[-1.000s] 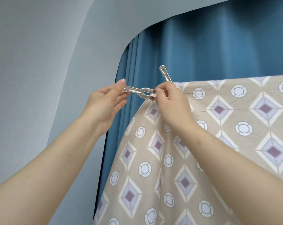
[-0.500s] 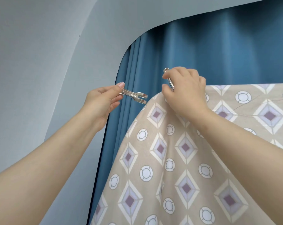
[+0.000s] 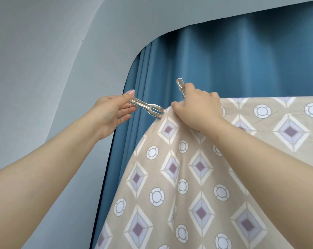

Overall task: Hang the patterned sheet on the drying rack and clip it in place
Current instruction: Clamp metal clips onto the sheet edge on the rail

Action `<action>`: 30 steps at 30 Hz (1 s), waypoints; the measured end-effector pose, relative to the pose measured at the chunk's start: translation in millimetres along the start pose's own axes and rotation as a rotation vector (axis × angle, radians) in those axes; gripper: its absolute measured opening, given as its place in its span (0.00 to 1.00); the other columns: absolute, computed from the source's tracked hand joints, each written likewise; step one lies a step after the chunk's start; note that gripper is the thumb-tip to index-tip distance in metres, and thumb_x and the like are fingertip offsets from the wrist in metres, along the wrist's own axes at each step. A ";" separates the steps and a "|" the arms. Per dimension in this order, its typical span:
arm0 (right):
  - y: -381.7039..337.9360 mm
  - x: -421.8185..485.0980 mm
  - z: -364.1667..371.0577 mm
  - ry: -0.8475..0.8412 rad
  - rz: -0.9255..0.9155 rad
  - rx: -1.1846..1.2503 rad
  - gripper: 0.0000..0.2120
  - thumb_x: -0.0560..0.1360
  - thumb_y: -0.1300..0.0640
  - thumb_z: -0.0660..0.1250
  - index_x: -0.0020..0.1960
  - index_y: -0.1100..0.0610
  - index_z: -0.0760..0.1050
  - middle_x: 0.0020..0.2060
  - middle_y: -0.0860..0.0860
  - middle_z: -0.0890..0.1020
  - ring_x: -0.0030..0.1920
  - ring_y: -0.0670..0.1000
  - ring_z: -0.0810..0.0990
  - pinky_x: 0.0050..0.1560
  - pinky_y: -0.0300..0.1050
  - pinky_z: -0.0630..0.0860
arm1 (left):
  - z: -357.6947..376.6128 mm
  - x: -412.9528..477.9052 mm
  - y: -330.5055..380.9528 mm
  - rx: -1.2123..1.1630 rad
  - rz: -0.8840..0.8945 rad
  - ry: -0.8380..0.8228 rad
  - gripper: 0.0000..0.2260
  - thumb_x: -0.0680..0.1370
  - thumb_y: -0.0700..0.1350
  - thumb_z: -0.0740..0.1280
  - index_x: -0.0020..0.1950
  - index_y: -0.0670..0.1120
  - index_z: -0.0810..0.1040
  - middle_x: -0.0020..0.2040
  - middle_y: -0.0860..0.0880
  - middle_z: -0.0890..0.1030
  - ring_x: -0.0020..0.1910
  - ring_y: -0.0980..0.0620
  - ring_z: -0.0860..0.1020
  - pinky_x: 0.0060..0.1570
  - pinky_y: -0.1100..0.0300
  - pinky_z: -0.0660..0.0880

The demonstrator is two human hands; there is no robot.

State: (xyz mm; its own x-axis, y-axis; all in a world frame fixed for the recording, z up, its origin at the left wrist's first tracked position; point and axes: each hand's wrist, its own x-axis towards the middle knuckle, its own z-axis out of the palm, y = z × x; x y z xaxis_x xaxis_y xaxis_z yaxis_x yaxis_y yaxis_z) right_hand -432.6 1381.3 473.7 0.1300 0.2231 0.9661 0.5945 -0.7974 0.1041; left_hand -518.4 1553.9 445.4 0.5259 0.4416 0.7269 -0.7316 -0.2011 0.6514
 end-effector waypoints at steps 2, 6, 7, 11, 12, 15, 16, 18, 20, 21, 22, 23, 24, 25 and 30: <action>-0.1 -3.0 2.6 0.028 -0.013 -0.019 0.17 0.77 0.47 0.56 0.59 0.58 0.66 0.52 0.55 0.78 0.54 0.58 0.75 0.56 0.51 0.62 | 4.4 1.4 3.7 0.042 0.002 -0.033 0.07 0.75 0.50 0.67 0.43 0.47 0.79 0.46 0.48 0.81 0.49 0.54 0.80 0.51 0.62 0.74; 1.6 -4.7 4.5 0.052 -0.032 -0.020 0.18 0.77 0.48 0.56 0.61 0.58 0.66 0.52 0.54 0.78 0.55 0.58 0.74 0.55 0.51 0.62 | 15.5 1.3 6.2 0.080 0.007 -0.056 0.07 0.75 0.49 0.68 0.45 0.47 0.79 0.46 0.48 0.82 0.48 0.54 0.81 0.49 0.62 0.73; 2.2 -5.0 4.2 0.053 -0.036 -0.017 0.18 0.77 0.48 0.55 0.61 0.58 0.66 0.52 0.54 0.78 0.54 0.58 0.74 0.55 0.51 0.62 | 17.3 1.0 5.9 0.077 0.008 -0.051 0.07 0.75 0.50 0.68 0.45 0.47 0.78 0.46 0.48 0.82 0.48 0.54 0.81 0.49 0.63 0.73; 5.5 -6.3 2.8 0.049 -0.047 -0.010 0.17 0.77 0.49 0.55 0.61 0.58 0.66 0.52 0.54 0.77 0.55 0.58 0.73 0.55 0.50 0.62 | 18.3 0.3 7.7 0.056 0.017 -0.030 0.07 0.76 0.49 0.67 0.44 0.47 0.79 0.45 0.48 0.81 0.47 0.54 0.80 0.52 0.63 0.74; 5.9 -6.8 2.6 0.048 -0.050 -0.010 0.17 0.77 0.49 0.55 0.61 0.58 0.66 0.53 0.54 0.77 0.55 0.57 0.73 0.55 0.50 0.62 | 16.7 0.7 9.0 0.050 0.022 -0.016 0.07 0.76 0.49 0.67 0.44 0.47 0.78 0.44 0.48 0.81 0.47 0.54 0.80 0.52 0.63 0.74; 5.8 -7.2 2.2 0.041 -0.050 -0.012 0.18 0.77 0.48 0.55 0.62 0.58 0.65 0.53 0.54 0.77 0.55 0.57 0.73 0.56 0.50 0.62 | 10.4 2.2 12.1 0.039 0.029 0.015 0.07 0.75 0.49 0.67 0.43 0.47 0.78 0.45 0.48 0.81 0.47 0.55 0.81 0.53 0.62 0.74; 5.7 -7.6 2.4 0.041 -0.049 -0.016 0.18 0.77 0.48 0.55 0.62 0.58 0.65 0.53 0.54 0.77 0.56 0.57 0.73 0.56 0.50 0.62 | 8.5 2.6 12.2 0.040 0.024 0.015 0.06 0.75 0.49 0.67 0.43 0.47 0.78 0.45 0.48 0.81 0.47 0.55 0.81 0.53 0.62 0.74; 5.1 -8.3 3.0 0.041 -0.049 -0.025 0.18 0.77 0.49 0.55 0.62 0.58 0.65 0.53 0.54 0.77 0.56 0.57 0.73 0.56 0.50 0.62 | 4.9 2.6 10.8 0.048 0.011 0.016 0.06 0.75 0.49 0.67 0.44 0.47 0.78 0.45 0.48 0.81 0.47 0.55 0.81 0.52 0.63 0.74; 4.6 -8.5 3.7 0.045 -0.051 -0.032 0.18 0.77 0.49 0.55 0.62 0.58 0.65 0.53 0.54 0.77 0.55 0.58 0.73 0.56 0.50 0.62 | 2.0 2.6 9.2 0.056 0.007 0.023 0.06 0.75 0.49 0.67 0.44 0.47 0.78 0.45 0.48 0.81 0.47 0.55 0.81 0.52 0.63 0.74; 4.3 -8.5 3.9 0.046 -0.052 -0.033 0.18 0.77 0.49 0.55 0.62 0.58 0.65 0.53 0.54 0.77 0.55 0.58 0.73 0.56 0.50 0.62 | 0.6 2.5 9.1 0.061 0.008 0.030 0.06 0.75 0.49 0.67 0.44 0.47 0.78 0.45 0.48 0.81 0.47 0.54 0.80 0.52 0.63 0.74; 4.2 -8.4 3.5 0.048 -0.052 -0.033 0.18 0.77 0.49 0.55 0.62 0.58 0.65 0.53 0.54 0.77 0.55 0.58 0.73 0.56 0.50 0.62 | -0.8 2.6 9.2 0.067 0.009 0.040 0.06 0.75 0.49 0.68 0.44 0.47 0.78 0.45 0.48 0.81 0.47 0.54 0.80 0.52 0.63 0.74; 3.8 -8.2 3.1 0.049 -0.051 -0.032 0.18 0.77 0.49 0.55 0.62 0.58 0.65 0.53 0.54 0.77 0.55 0.58 0.73 0.56 0.50 0.62 | -1.9 2.5 9.1 0.073 0.009 0.048 0.06 0.75 0.49 0.68 0.44 0.47 0.78 0.45 0.48 0.81 0.48 0.54 0.80 0.52 0.63 0.74; 3.6 -8.1 2.7 0.051 -0.051 -0.031 0.18 0.77 0.49 0.55 0.62 0.58 0.65 0.53 0.54 0.77 0.55 0.58 0.73 0.56 0.50 0.62 | -3.0 2.6 8.9 0.078 0.010 0.051 0.06 0.75 0.49 0.68 0.43 0.47 0.78 0.44 0.48 0.81 0.48 0.53 0.80 0.53 0.62 0.74; 3.4 -8.3 2.1 0.054 -0.050 -0.031 0.18 0.77 0.49 0.55 0.62 0.58 0.65 0.53 0.54 0.77 0.55 0.58 0.73 0.56 0.50 0.62 | -3.6 2.6 8.7 0.079 0.011 0.051 0.06 0.75 0.48 0.67 0.43 0.47 0.78 0.44 0.48 0.81 0.48 0.53 0.80 0.52 0.63 0.74; 2.9 -9.4 1.3 0.064 -0.048 -0.028 0.17 0.77 0.49 0.55 0.61 0.58 0.66 0.52 0.54 0.77 0.55 0.58 0.73 0.56 0.50 0.62 | -4.4 2.6 8.1 0.090 0.011 0.051 0.06 0.76 0.48 0.67 0.44 0.47 0.77 0.45 0.47 0.81 0.47 0.53 0.81 0.48 0.63 0.74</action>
State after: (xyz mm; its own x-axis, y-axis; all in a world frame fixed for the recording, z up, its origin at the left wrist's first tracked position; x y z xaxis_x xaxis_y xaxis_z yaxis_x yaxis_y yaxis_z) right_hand -431.0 1377.6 464.6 0.0506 0.2259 0.9728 0.5761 -0.8023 0.1563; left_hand -524.8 1557.3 451.6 0.4938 0.4820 0.7238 -0.6942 -0.2828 0.6619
